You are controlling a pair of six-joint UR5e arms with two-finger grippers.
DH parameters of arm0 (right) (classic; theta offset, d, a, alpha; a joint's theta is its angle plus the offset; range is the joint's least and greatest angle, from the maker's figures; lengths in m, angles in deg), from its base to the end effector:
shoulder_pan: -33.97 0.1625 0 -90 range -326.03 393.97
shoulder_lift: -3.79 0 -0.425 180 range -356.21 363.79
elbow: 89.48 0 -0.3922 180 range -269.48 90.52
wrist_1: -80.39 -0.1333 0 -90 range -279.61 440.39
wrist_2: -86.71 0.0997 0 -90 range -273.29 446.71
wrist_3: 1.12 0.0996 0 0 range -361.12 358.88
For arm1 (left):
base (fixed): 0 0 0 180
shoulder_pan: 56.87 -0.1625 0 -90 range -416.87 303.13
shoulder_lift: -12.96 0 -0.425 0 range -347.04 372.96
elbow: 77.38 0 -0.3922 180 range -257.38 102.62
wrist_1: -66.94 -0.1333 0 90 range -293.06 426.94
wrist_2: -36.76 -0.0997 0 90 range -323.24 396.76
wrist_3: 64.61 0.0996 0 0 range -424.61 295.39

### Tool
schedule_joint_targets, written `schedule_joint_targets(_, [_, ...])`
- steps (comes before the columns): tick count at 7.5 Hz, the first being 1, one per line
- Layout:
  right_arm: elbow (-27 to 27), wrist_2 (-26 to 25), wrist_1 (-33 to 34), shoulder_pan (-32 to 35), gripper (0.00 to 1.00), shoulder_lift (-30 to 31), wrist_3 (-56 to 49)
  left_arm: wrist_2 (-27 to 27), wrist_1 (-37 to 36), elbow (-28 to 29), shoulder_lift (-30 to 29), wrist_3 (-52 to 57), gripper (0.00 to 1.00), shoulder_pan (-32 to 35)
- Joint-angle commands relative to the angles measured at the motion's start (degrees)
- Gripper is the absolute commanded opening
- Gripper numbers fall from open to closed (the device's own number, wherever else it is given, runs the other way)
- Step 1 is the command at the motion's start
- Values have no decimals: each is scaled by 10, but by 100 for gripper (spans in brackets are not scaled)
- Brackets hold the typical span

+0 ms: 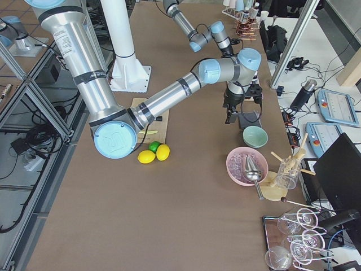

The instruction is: Place donut on tray

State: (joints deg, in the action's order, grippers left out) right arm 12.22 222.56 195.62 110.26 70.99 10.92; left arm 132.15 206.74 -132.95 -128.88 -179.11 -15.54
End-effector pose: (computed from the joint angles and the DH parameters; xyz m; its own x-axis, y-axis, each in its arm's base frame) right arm -0.0815 -0.5951 0.3846 0.6838 -0.0713 0.7262 0.0933 0.9956 0.0098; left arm 0.5478 -0.6468 0.2542 0.0190 -0.5665 -0.8238 0.6597 0.6262 -0.4154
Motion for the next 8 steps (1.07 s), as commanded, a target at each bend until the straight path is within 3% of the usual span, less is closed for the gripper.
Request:
schedule_joint_targets(1, [4,4,0,1,100,7,1,73,-66,-127,60,43,98,37])
schedule_joint_targets(3, [13,-8,-1,5,100,34,-3,133,-225,-292,135,139,98,72])
schedule_joint_targets(5, [40,-50,-1,24,100,99,-41,152,-375,-436,213,311,98,113])
schedule_joint_targets(6, [36,-61,-1,40,100,127,-78,182,-442,-491,250,401,98,150])
schedule_joint_targets(8, [28,-89,-3,75,100,181,-165,239,-456,-522,349,586,98,233])
